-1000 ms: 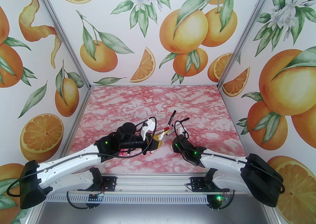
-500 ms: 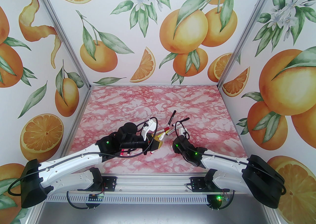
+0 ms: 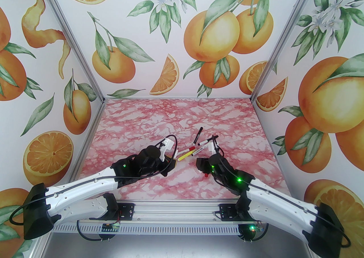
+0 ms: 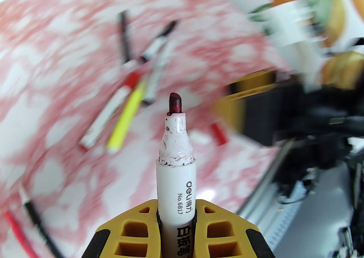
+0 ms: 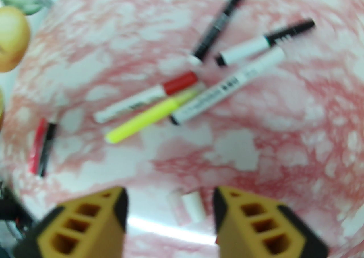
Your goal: Open the pen caps
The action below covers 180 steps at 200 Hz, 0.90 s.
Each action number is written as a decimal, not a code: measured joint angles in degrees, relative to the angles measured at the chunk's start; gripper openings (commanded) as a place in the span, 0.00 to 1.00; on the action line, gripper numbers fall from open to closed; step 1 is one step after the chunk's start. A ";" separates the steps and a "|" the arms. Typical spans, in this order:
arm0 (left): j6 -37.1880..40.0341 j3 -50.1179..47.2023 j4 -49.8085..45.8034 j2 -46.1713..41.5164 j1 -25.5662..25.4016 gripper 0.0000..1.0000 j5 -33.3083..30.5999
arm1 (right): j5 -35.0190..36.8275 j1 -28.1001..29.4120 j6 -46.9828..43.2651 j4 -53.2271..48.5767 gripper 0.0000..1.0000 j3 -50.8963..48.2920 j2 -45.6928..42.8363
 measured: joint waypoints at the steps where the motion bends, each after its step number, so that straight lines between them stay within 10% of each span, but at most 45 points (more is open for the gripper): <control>1: -0.17 -0.11 -0.28 0.00 0.04 0.01 -0.31 | -0.07 0.00 0.11 -0.13 0.76 0.07 -0.24; 38: -3.61 -0.76 -4.07 1.49 2.38 0.00 -4.46 | -6.25 0.00 -1.84 -4.96 1.00 2.25 -7.23; 180: -7.45 -0.81 -8.02 20.74 7.17 0.09 -8.72 | -11.52 0.00 -2.40 -10.97 1.00 4.31 -9.20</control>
